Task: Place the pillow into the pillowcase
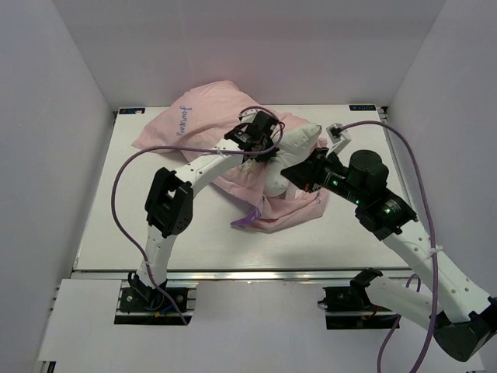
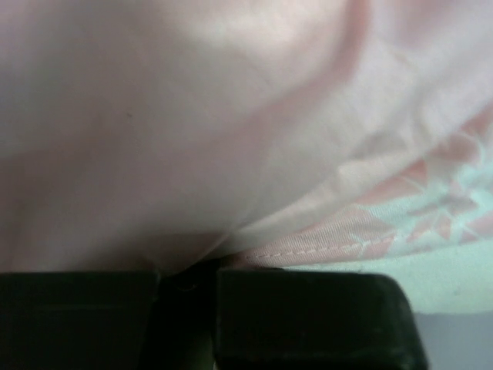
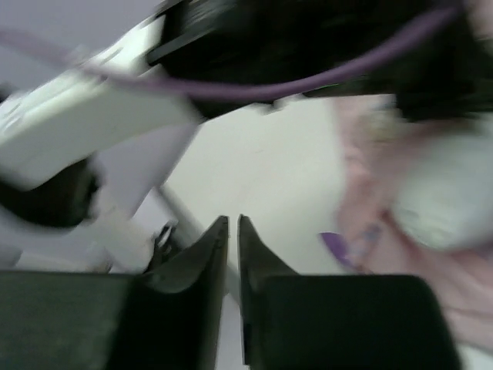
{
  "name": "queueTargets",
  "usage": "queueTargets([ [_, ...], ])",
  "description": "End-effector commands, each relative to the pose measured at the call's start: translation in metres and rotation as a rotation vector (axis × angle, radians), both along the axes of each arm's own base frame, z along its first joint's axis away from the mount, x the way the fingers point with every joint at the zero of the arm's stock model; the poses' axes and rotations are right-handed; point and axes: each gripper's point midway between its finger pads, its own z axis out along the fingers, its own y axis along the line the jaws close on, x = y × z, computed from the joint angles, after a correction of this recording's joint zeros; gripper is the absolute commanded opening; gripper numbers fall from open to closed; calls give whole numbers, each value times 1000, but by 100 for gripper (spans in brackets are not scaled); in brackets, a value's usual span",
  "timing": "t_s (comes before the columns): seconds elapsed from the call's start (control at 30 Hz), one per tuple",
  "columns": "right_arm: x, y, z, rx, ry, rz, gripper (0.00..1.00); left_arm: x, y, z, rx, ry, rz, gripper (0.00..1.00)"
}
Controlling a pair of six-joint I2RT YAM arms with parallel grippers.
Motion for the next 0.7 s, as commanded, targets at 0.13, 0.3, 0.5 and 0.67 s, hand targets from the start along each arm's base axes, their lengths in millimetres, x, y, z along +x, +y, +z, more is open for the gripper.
queueTargets([
  [0.13,45,-104,-89,-409,228,-622,48,13,63,-2,74,-115,147,0],
  [0.3,45,-109,-147,-518,364,-636,66,13,63,-4,92,-99,143,0],
  [0.5,60,-104,-203,-545,496,-600,85,13,62,-7,91,-96,139,0],
  [0.67,89,-92,-216,-445,491,-640,89,13,63,-10,91,-101,140,0],
])
